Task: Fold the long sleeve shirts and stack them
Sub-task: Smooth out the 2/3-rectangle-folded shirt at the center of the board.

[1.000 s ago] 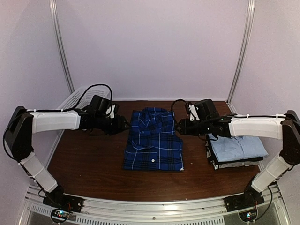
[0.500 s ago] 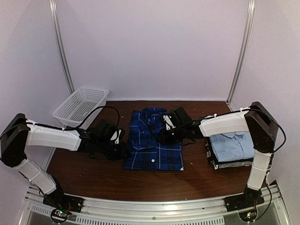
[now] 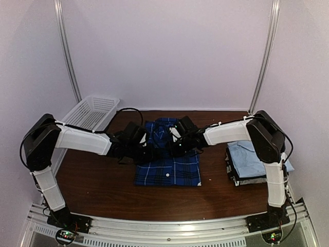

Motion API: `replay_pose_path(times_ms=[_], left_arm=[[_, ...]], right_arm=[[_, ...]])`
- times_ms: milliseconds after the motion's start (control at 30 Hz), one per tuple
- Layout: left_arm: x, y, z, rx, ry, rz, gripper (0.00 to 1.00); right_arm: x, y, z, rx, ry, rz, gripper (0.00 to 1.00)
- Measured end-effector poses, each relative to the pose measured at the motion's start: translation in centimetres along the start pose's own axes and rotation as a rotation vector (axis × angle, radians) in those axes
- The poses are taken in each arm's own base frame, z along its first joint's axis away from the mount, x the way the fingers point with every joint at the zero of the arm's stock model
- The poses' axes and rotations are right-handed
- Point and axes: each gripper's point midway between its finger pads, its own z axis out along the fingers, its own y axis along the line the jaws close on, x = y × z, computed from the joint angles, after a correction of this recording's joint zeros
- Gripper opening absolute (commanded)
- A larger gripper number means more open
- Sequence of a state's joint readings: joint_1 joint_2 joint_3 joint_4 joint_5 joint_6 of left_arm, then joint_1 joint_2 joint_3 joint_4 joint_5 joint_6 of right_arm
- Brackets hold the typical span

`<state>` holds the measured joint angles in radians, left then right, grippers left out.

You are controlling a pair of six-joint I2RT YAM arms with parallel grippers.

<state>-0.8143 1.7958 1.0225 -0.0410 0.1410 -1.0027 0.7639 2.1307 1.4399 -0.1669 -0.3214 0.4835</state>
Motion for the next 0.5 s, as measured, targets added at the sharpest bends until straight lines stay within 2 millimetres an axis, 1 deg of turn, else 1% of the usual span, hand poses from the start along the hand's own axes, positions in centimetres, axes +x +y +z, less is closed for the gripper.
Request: replay_pose_path(times_ms=[67, 133, 233, 300, 333, 367, 400, 500], left_arm=[[-1.3, -0.7, 0.2, 0.001, -0.031, -0.013, 0.12], [-2.3, -0.9, 0.4, -0.003, -0.055, -0.033, 0.13], [-3.6, -0.2, 1.0, -0.031, -0.078, -0.066, 0.14], [-4.4, 0.6, 1.6, -0.052, -0.082, -0.082, 0.14], [-4.9, 1.2, 2.0, -0.066, -0.082, -0.092, 0.14], [-5.0, 1.5, 2.5, -0.073, -0.079, -0.093, 0.14], [-5.7, 2.2, 2.8, -0.085, -0.083, -0.105, 0.14], [-6.3, 3.3, 3.6, -0.103, -0.078, -0.109, 0.14]], right_arm=[[-0.7, 0.0, -0.3, 0.002, -0.006, -0.007, 0.47], [-1.3, -0.5, -0.8, 0.009, -0.013, -0.008, 0.51], [-2.5, -2.2, -2.3, 0.035, -0.024, 0.023, 0.55], [-4.2, -3.6, -4.2, 0.054, -0.063, 0.051, 0.57], [-4.9, -3.9, -5.0, 0.059, -0.08, 0.058, 0.57], [-5.7, -4.5, -6.4, 0.071, -0.108, 0.066, 0.58], [-6.4, -5.0, -7.7, 0.085, -0.132, 0.072, 0.58], [-7.3, -5.0, -11.0, 0.105, -0.193, 0.07, 0.58]])
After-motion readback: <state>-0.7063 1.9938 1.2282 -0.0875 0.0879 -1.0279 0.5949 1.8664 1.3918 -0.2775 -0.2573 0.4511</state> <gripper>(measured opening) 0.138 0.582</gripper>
